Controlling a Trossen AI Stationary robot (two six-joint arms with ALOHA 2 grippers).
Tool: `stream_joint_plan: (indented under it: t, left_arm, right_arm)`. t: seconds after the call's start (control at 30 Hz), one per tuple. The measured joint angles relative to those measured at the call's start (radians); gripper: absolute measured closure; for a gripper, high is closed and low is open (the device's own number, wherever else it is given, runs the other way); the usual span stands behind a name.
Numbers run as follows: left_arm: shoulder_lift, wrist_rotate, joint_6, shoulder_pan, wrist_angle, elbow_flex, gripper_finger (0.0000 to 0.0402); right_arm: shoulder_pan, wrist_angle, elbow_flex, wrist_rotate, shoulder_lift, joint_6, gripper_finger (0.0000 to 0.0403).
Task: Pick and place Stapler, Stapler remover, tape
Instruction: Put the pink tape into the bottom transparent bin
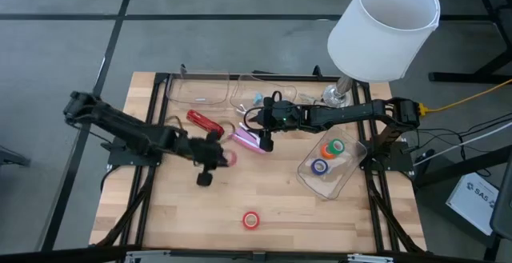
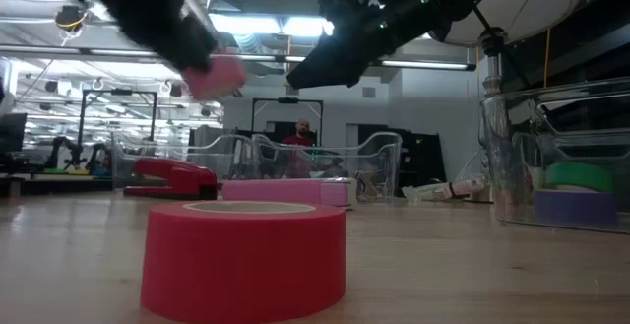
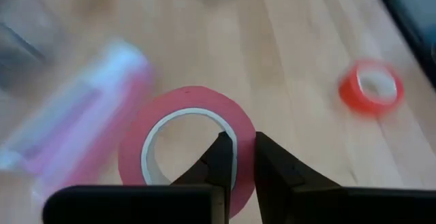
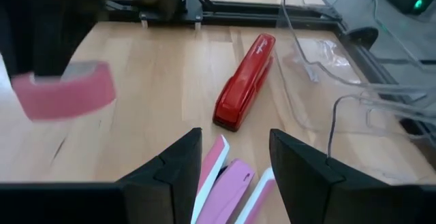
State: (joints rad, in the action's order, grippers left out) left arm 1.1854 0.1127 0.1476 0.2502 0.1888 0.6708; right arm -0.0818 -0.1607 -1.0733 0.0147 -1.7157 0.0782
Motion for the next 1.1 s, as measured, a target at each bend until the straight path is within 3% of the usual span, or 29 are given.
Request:
stream_joint_plan:
  t: [0.2,0.33,0.53,0.73,0.83,1.1]
  left_arm:
    - [-0.140,0.024,-0.203,-0.107,-0.059,0.000,0.0371]
    - [-0.187,-0.035,-0.303,-0.195,-0.122,0.001,0.0371]
    - [-0.160,-0.180,-0.373,-0.292,-0.212,0.001,0.0371]
    - [-0.134,-0.214,-0.425,-0.340,-0.216,0.001,0.0371]
    - [-0.126,-0.280,-0.431,-0.363,-0.238,0.001,0.0371]
    - [-0.126,-0.391,-0.474,-0.418,-0.274,0.002,0.0371]
  right_arm:
    - [0.000,-0.037,0.000,0.000,0.000,0.044,0.0231]
    - [0.000,-0.099,0.000,0.000,0.000,0.110,0.0231]
    - [0.000,-0.205,0.000,0.000,0.000,0.169,0.0231]
    - [-0.004,-0.246,0.000,-0.019,0.000,0.196,0.0231]
    - [-0.012,-0.271,0.000,-0.023,0.000,0.196,0.0231]
    - [-0.043,-0.351,0.003,-0.146,-0.001,0.199,0.0231]
